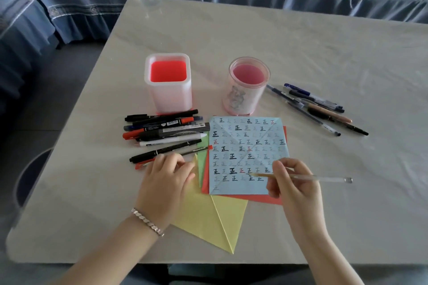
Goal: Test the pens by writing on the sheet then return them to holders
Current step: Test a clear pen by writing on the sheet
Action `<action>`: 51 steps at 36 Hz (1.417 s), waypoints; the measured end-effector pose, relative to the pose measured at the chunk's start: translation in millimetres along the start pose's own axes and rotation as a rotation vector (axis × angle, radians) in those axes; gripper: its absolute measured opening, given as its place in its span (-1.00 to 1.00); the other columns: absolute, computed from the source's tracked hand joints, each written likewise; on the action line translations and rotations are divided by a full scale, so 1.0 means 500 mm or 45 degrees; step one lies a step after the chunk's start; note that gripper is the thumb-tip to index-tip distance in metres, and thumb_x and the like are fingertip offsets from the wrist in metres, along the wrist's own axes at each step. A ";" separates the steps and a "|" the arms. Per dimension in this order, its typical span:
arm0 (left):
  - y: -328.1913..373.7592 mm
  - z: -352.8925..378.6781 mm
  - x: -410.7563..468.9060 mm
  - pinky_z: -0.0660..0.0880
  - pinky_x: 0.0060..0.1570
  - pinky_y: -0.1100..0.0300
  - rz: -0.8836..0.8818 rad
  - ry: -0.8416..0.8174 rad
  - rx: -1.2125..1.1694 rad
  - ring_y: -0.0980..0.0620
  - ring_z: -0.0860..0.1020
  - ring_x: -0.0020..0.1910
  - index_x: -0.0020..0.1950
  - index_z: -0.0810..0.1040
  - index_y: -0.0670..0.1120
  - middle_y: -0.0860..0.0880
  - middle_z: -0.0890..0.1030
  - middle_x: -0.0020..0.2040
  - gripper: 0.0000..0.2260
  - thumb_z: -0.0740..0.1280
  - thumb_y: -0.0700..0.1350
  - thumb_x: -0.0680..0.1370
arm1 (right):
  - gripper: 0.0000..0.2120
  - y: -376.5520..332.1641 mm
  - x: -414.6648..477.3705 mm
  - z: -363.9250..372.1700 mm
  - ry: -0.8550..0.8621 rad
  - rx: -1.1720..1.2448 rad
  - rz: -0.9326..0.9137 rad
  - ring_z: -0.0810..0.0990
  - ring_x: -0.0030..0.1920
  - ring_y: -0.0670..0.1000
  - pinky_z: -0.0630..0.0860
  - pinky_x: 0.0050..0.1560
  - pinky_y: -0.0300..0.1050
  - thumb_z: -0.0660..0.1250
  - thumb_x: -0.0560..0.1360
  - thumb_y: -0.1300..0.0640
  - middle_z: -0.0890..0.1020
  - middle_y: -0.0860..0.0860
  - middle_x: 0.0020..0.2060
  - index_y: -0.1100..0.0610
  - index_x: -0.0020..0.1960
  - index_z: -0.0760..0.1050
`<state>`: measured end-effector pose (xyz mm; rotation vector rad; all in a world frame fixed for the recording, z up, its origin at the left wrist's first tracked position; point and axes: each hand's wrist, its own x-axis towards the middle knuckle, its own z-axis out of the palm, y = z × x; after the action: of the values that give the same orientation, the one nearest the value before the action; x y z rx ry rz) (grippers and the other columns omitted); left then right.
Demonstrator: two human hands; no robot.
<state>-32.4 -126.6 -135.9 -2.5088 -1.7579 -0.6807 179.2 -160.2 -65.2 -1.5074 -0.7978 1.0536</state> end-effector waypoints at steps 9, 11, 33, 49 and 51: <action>0.051 -0.012 -0.026 0.32 0.27 0.05 0.352 -0.191 -0.214 -0.03 0.39 0.24 0.27 0.38 -0.05 -0.13 0.51 0.24 -0.68 0.14 -0.07 0.52 | -0.79 0.029 0.000 0.017 -0.074 -0.025 0.078 0.60 -0.39 -0.06 0.53 -0.36 -0.29 0.18 0.55 0.18 0.67 0.04 -0.38 0.20 -0.16 0.55; 0.052 -0.007 -0.043 0.22 0.32 0.01 0.409 -0.308 -0.213 -0.04 0.32 0.34 0.30 0.38 -0.01 -0.12 0.43 0.34 -0.66 0.13 -0.01 0.53 | -0.79 0.034 -0.001 0.025 -0.069 -0.061 0.055 0.60 -0.38 -0.09 0.53 -0.36 -0.30 0.20 0.54 0.16 0.66 0.02 -0.40 0.19 -0.18 0.55; 0.045 -0.004 -0.058 0.12 0.36 0.03 0.283 -0.441 -0.365 -0.03 0.24 0.41 0.23 0.53 0.11 -0.07 0.41 0.37 -0.68 0.17 0.08 0.52 | -0.62 0.129 -0.005 0.099 0.246 -0.466 -0.423 0.22 -0.53 -0.11 0.12 -0.53 -0.34 0.20 0.46 0.07 0.22 -0.06 -0.61 0.08 -0.48 0.14; 0.044 0.003 -0.058 0.16 0.34 0.00 0.281 -0.415 -0.387 -0.05 0.28 0.40 0.21 0.54 0.10 -0.09 0.42 0.36 -0.69 0.18 0.06 0.52 | -0.62 0.147 0.002 0.097 0.234 -0.565 -0.486 0.31 -0.53 0.03 0.18 -0.54 -0.25 0.23 0.44 0.11 0.30 0.07 -0.63 0.18 -0.49 0.23; 0.044 0.002 -0.057 0.15 0.35 0.01 0.283 -0.410 -0.386 -0.05 0.28 0.39 0.21 0.54 0.10 -0.09 0.43 0.36 -0.69 0.18 0.06 0.51 | -0.59 0.149 0.003 0.097 0.239 -0.574 -0.483 0.36 -0.53 0.13 0.23 -0.54 -0.16 0.24 0.44 0.09 0.35 0.17 -0.63 0.24 -0.49 0.23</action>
<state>-20.2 -160.3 -141.3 -3.1132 -1.5110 -0.5953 131.2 -154.6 -139.9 -1.7069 -1.1837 0.4590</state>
